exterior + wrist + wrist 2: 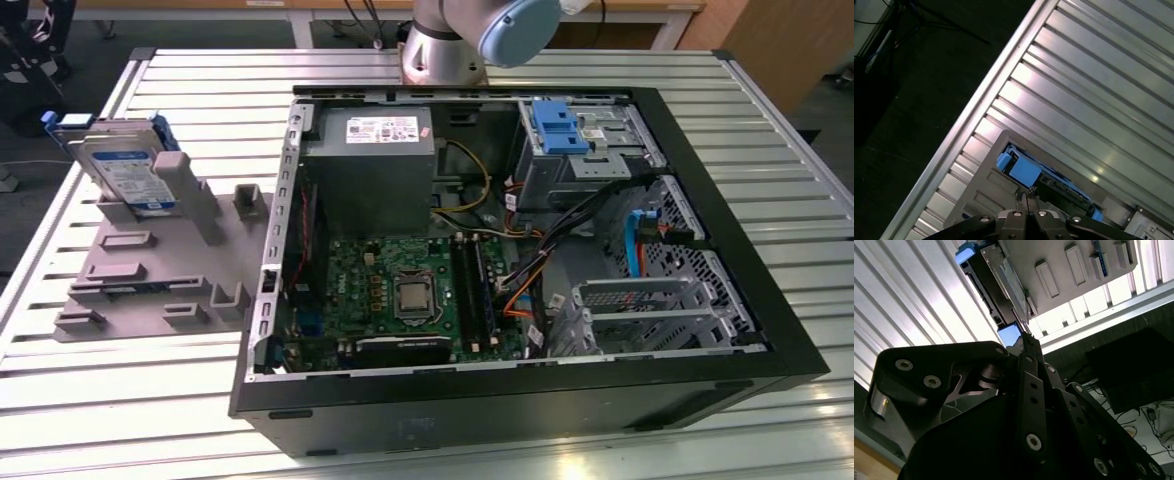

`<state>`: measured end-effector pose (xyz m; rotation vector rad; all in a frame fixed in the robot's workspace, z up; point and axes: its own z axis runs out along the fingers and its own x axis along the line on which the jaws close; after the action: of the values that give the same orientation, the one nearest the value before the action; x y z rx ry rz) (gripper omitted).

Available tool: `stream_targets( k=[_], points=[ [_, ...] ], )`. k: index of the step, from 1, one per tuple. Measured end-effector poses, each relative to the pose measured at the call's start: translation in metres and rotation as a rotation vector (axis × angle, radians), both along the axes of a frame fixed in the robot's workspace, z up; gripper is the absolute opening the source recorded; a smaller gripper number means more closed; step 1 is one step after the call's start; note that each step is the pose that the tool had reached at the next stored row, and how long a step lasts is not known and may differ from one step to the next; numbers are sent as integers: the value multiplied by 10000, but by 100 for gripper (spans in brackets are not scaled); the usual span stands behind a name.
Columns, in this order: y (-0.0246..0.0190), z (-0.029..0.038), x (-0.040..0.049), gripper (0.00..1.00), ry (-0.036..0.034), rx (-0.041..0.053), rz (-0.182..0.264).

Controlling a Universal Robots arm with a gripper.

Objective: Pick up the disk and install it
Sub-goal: 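Pick up the disk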

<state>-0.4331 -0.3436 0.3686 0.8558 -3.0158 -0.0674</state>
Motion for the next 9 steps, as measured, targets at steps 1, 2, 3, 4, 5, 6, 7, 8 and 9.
stream_targets(
  k=[1,2,3,4,5,6,7,8,9],
  points=[
    [0,0,0,11,-1,0,-24],
    [0,0,0,11,0,0,-48],
    [0,0,0,11,0,0,-73],
    [0,0,0,11,0,0,-97],
    [0,0,0,11,-1,0,-120],
    [0,0,0,11,-1,0,-145],
    [0,0,0,11,0,0,-168],
    [0,0,0,11,0,0,-192],
    [0,0,0,11,0,0,-216]
  ],
)
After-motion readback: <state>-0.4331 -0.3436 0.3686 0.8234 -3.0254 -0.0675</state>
